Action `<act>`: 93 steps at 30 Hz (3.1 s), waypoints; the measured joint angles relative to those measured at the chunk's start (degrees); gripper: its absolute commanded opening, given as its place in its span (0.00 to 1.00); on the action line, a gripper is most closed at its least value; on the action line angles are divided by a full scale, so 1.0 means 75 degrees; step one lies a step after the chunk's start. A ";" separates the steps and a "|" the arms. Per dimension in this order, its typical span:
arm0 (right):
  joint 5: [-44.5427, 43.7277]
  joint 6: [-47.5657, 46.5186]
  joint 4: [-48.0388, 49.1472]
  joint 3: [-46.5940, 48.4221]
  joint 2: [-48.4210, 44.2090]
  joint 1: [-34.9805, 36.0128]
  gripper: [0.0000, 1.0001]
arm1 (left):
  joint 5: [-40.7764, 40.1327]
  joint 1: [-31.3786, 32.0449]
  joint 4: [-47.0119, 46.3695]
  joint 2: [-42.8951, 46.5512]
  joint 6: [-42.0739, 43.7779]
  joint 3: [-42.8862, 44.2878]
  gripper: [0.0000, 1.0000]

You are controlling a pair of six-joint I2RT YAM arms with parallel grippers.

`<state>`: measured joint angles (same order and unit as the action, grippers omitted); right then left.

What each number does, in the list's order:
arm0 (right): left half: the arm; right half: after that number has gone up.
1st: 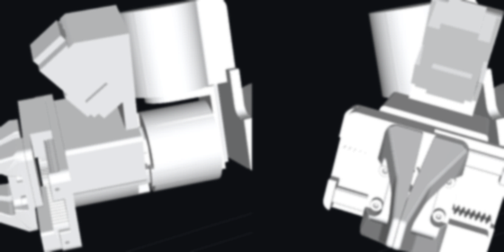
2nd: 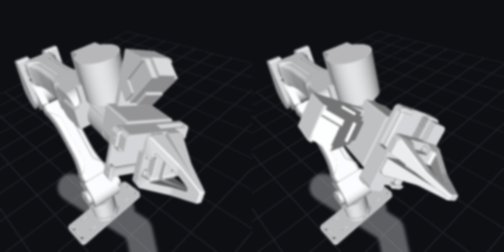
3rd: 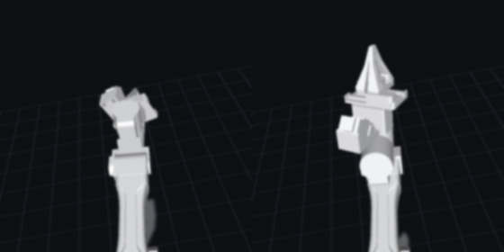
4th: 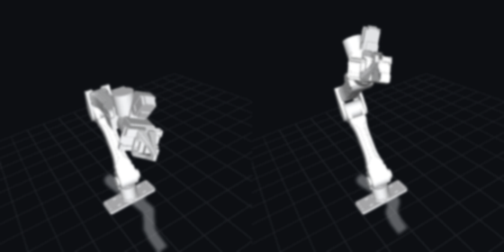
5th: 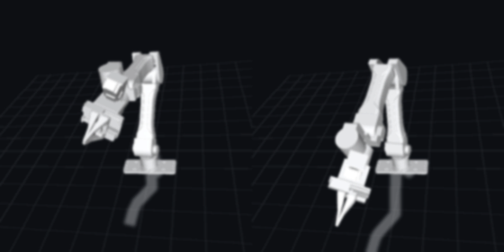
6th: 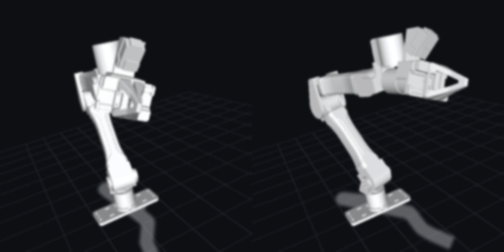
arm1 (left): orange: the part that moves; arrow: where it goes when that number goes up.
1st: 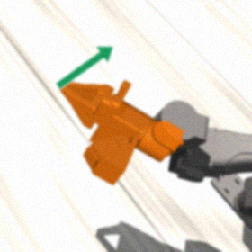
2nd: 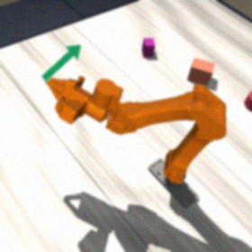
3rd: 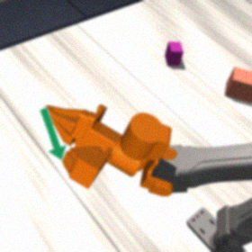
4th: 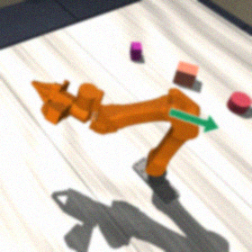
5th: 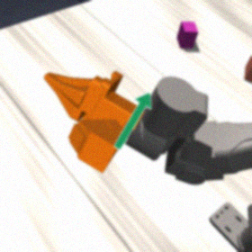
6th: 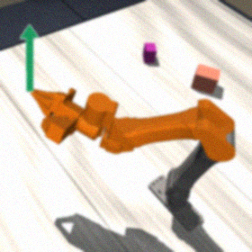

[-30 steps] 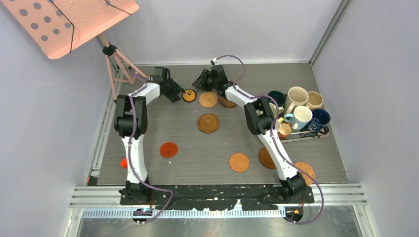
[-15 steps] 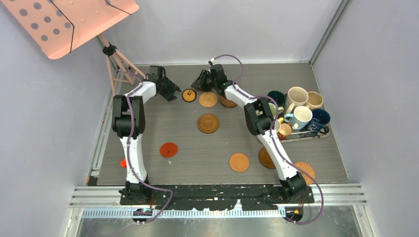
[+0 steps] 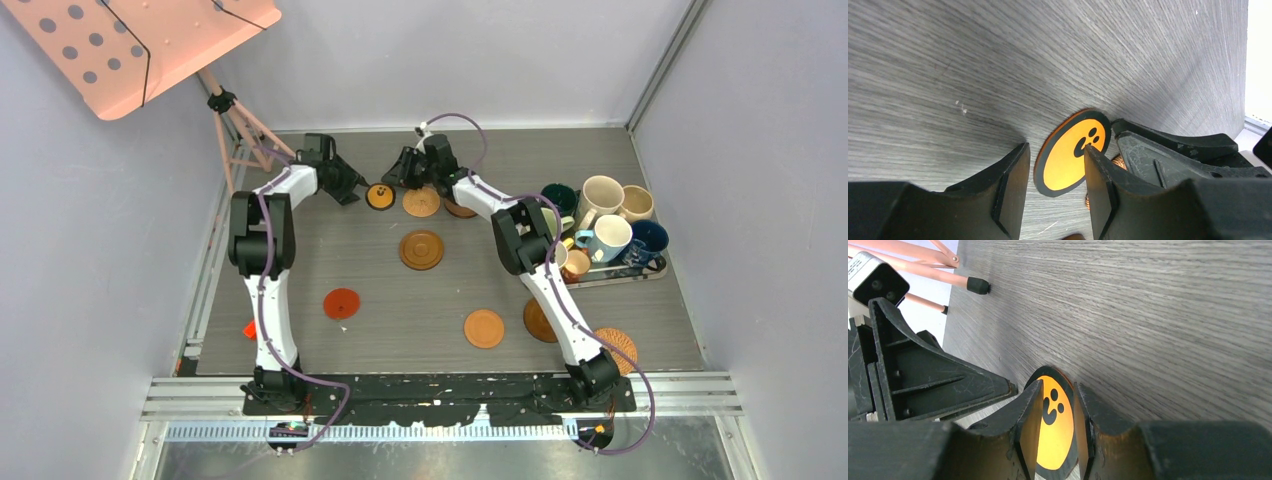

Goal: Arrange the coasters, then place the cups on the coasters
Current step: Move the coaster to the center of the board.

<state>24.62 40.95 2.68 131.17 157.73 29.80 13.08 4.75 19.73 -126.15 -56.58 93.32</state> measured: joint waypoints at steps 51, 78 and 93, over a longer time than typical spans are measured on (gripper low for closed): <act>-0.2229 -0.1189 -0.1751 -0.6298 -0.6991 0.0408 0.26 | -0.0656 0.0271 0.2139 0.6368 0.2792 -0.1556 1.00; -0.4558 -0.1798 -0.2530 -0.7326 -0.6067 0.1944 0.17 | -0.0052 0.0318 0.3418 1.1774 0.4529 -0.6933 0.99; -0.5045 -0.1763 -0.1950 -0.7563 -0.5826 0.1513 0.17 | -0.0286 0.0347 0.3115 1.2062 0.4345 -0.7224 1.00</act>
<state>-13.21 27.73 -11.94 74.46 114.04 41.15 10.94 7.35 43.09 -35.68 -23.99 39.13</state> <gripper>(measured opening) 0.167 0.994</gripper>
